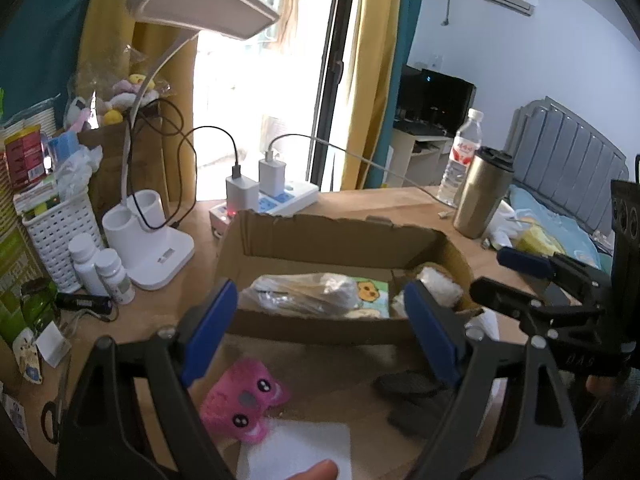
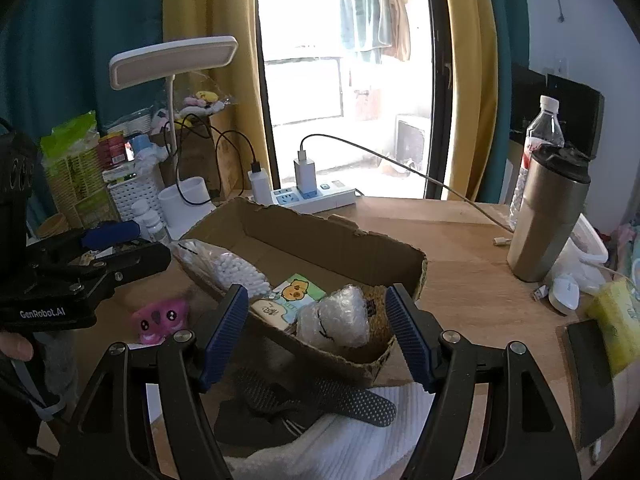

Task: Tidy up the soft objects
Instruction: 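Move both grippers back toward the grey socks and white towel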

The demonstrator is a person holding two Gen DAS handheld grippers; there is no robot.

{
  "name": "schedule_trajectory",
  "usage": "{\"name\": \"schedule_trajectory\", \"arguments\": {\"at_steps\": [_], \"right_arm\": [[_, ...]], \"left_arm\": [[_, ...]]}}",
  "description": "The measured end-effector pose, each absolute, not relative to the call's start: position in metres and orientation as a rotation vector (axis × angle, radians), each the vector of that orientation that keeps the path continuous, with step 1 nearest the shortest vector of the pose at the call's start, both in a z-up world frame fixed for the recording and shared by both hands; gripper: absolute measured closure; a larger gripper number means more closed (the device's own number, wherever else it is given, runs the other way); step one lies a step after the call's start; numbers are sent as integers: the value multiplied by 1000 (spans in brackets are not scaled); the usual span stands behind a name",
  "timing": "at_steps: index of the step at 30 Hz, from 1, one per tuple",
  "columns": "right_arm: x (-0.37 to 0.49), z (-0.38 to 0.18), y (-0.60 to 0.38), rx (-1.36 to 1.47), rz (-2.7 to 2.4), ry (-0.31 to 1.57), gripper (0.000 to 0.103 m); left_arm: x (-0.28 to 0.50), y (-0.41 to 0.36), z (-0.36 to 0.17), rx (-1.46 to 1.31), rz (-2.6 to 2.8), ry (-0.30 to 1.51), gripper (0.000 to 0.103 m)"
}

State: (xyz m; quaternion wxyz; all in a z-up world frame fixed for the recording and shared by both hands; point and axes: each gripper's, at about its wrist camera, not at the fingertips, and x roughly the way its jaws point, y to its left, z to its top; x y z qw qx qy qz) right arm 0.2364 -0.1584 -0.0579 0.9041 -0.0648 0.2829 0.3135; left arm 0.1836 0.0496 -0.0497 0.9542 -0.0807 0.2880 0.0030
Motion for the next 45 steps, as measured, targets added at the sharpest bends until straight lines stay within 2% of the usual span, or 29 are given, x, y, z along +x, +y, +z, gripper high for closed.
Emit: {"name": "schedule_trajectory", "arguments": {"at_steps": [24,36,45], "right_arm": [[197,-68,-182,-127,621,597,29],[197,-92,-202,-86,606,661,29],[210,-123,-207,-78,589,777,29]], "left_arm": [[136,35,-65,-175,-4,611,16],[132,15,-84,-171,-24,661,16],[137,5,-98,-175,-33,702,16]]}}
